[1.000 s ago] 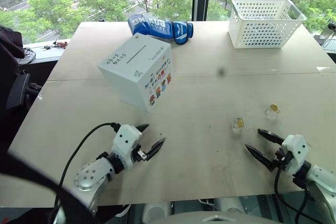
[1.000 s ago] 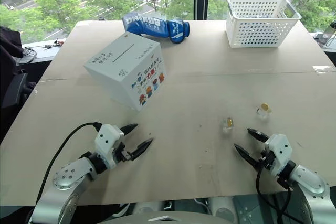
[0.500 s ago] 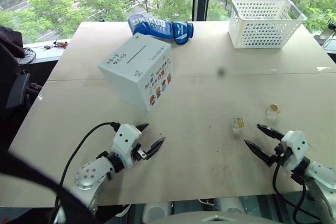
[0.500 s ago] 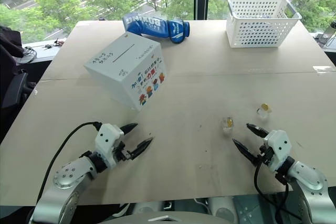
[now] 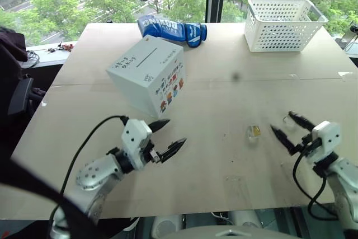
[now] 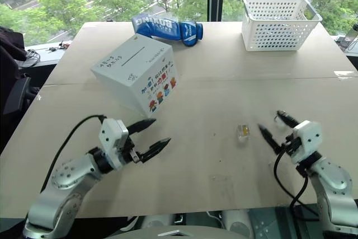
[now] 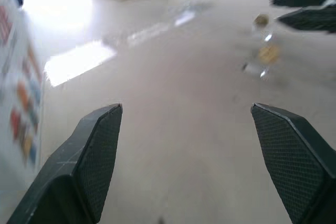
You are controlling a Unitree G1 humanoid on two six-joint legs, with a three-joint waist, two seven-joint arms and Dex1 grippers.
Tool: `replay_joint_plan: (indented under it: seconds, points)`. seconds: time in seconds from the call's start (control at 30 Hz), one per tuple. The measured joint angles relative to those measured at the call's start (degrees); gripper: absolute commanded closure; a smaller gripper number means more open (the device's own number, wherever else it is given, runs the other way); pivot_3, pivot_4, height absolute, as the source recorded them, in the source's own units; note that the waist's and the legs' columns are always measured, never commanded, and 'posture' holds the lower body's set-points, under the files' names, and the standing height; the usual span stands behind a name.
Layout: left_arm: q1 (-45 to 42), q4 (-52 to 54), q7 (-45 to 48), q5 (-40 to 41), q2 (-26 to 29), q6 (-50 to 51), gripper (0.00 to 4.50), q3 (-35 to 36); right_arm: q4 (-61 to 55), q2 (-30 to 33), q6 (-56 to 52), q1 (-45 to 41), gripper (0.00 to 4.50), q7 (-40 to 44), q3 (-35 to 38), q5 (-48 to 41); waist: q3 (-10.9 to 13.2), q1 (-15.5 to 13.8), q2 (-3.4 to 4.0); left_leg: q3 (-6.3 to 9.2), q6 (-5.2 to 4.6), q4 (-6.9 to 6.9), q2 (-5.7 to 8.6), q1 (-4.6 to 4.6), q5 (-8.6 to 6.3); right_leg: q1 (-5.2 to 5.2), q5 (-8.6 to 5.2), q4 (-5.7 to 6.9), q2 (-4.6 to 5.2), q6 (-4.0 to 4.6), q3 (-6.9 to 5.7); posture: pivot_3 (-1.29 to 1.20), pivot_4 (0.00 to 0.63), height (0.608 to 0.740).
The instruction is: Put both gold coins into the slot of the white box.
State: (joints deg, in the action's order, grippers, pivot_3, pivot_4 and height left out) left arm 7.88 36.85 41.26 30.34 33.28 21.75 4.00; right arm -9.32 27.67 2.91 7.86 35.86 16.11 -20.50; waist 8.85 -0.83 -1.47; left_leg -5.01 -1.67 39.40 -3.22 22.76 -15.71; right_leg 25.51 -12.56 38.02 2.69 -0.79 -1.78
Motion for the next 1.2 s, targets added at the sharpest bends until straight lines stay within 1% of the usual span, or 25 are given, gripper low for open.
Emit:
replay_joint_plan:
  seconds: [0.03,0.13,0.23,0.37,0.47,0.53,0.6,0.67,0.87,0.93,1.0,1.07,1.1,1.13,1.17,1.2]
  points:
    - [-1.2,1.6,0.2,1.9,0.6,1.5,0.51,0.0,1.4,0.5,0.1,-1.1,0.74,-0.4,0.7,0.1,0.0,0.0,0.02,0.00,0.00,-0.01,0.01,-0.01,0.00,-0.01,0.13,0.00,-0.01,-0.17,0.02,0.00,0.150,0.704]
    - [-3.3,3.8,-0.2,4.8,1.5,4.7,0.51,-0.1,4.1,2.1,-0.5,-3.0,0.74,-0.2,0.8,0.7,0.0,0.1,0.02,0.02,0.00,-0.03,0.00,-0.01,0.00,-0.01,0.21,-0.01,-0.06,-0.06,0.03,0.00,0.150,0.704]
    - [-5.1,4.9,-0.6,5.8,2.8,7.4,0.51,-0.8,7.2,4.5,-4.3,-4.9,0.74,0.2,0.3,1.6,0.0,0.2,0.02,0.04,-0.01,-0.03,0.00,-0.02,0.00,-0.01,0.21,0.00,-0.08,-0.08,0.03,0.00,0.150,0.704]
    - [-6.2,5.5,-1.6,5.8,3.6,9.0,0.51,-1.8,8.4,4.9,-7.8,-6.6,0.74,0.9,-0.1,1.4,0.0,0.2,0.02,0.02,-0.01,-0.03,0.00,-0.03,0.00,-0.01,0.19,0.00,-0.08,-0.11,0.06,0.00,0.150,0.704]
    - [-6.7,5.8,-2.2,5.8,4.0,9.5,0.44,-1.9,8.7,5.0,-9.3,-7.2,1.52,1.2,-0.1,1.3,0.0,0.1,0.02,0.03,-0.01,-0.03,0.00,-0.02,0.00,-0.01,0.19,-0.01,-0.08,-0.11,0.06,0.00,0.150,0.704]
    - [-6.9,5.9,-2.6,5.8,4.3,9.9,0.44,-1.9,9.1,5.1,-10.1,-7.3,2.49,1.5,-0.1,1.3,0.0,0.1,0.02,0.03,-0.01,-0.03,0.01,-0.02,0.00,-0.01,0.20,-0.01,-0.08,-0.10,0.05,0.00,0.150,0.704]
    - [-7.3,6.2,-2.9,5.6,4.4,10.1,0.44,-2.2,9.5,5.1,-11.3,-7.3,3.65,1.8,-0.2,1.3,0.0,0.1,0.02,0.02,-0.01,-0.03,0.01,-0.01,0.00,-0.01,0.20,-0.01,-0.07,-0.11,0.06,0.00,0.150,0.704]
    - [-7.5,6.5,-3.2,5.1,4.5,10.1,0.44,-2.5,9.6,5.1,-11.6,-7.4,4.46,1.8,-0.2,1.3,0.0,0.1,0.02,0.02,-0.01,-0.03,0.01,-0.02,0.00,-0.01,0.20,-0.01,-0.07,-0.11,0.06,0.00,0.150,0.704]
    - [-8.2,6.5,-4.1,2.8,4.6,10.1,0.44,-3.4,9.9,5.8,-12.8,-7.9,4.46,1.9,-0.2,1.6,0.0,0.1,0.02,0.03,0.00,-0.03,0.02,-0.02,0.00,-0.02,0.18,-0.01,-0.08,-0.14,0.06,0.00,0.150,0.704]
    - [-8.2,6.5,-4.3,2.3,4.6,10.1,0.44,-3.8,9.9,5.7,-13.6,-8.0,4.46,1.7,0.1,0.8,0.0,0.1,0.02,0.02,-0.01,-0.03,0.01,-0.02,0.00,-0.02,0.18,-0.01,-0.07,-0.15,0.06,0.00,0.150,0.704]
    - [-8.5,6.4,-5.1,2.5,3.2,10.1,0.44,-3.9,9.9,4.8,-15.4,-8.3,4.46,1.3,1.5,-1.7,0.0,0.1,0.02,0.02,-0.01,-0.02,0.01,-0.02,0.00,-0.03,0.18,-0.01,-0.07,-0.15,0.07,0.00,0.150,0.704]
    - [-9.3,6.3,-6.4,4.2,0.9,10.5,0.44,-3.4,8.7,4.0,-18.5,-8.5,4.46,1.2,2.9,-5.4,0.0,0.1,0.02,0.03,-0.01,-0.02,0.01,-0.01,0.00,-0.03,0.22,-0.01,-0.07,-0.11,0.08,0.00,0.150,0.704]
    - [-10.1,6.2,-8.1,7.0,-1.6,11.4,0.44,-2.2,6.4,3.4,-22.1,-8.8,4.46,1.3,3.7,-9.5,0.0,0.1,0.02,0.04,-0.01,-0.02,0.01,-0.01,0.00,-0.03,0.23,-0.01,-0.07,-0.12,0.07,0.00,0.150,0.704]
    - [-10.6,6.2,-8.9,8.2,-2.6,11.7,0.44,-1.8,5.1,3.1,-23.6,-8.9,4.46,1.3,3.8,-11.2,0.0,0.2,0.02,0.04,-0.01,-0.02,0.00,-0.02,0.00,-0.04,0.24,0.00,-0.07,-0.10,0.08,0.00,0.150,0.704]
    - [-10.8,5.8,-11.3,13.8,-5.4,13.0,0.44,-0.1,1.9,1.8,-28.8,-9.7,4.46,-0.1,5.0,-17.5,0.0,0.3,0.03,0.06,-0.01,-0.02,-0.04,-0.02,0.00,-0.04,0.26,0.01,-0.07,-0.08,0.09,0.00,0.150,0.704]
    - [-11.1,5.1,-13.1,17.6,-8.2,13.6,0.44,0.9,-1.0,0.3,-32.5,-10.9,4.46,-1.7,5.2,-22.7,0.0,0.6,0.03,0.06,-0.01,-0.02,-0.05,-0.04,0.00,-0.04,0.27,0.06,-0.07,-0.08,0.12,0.00,0.150,0.704]
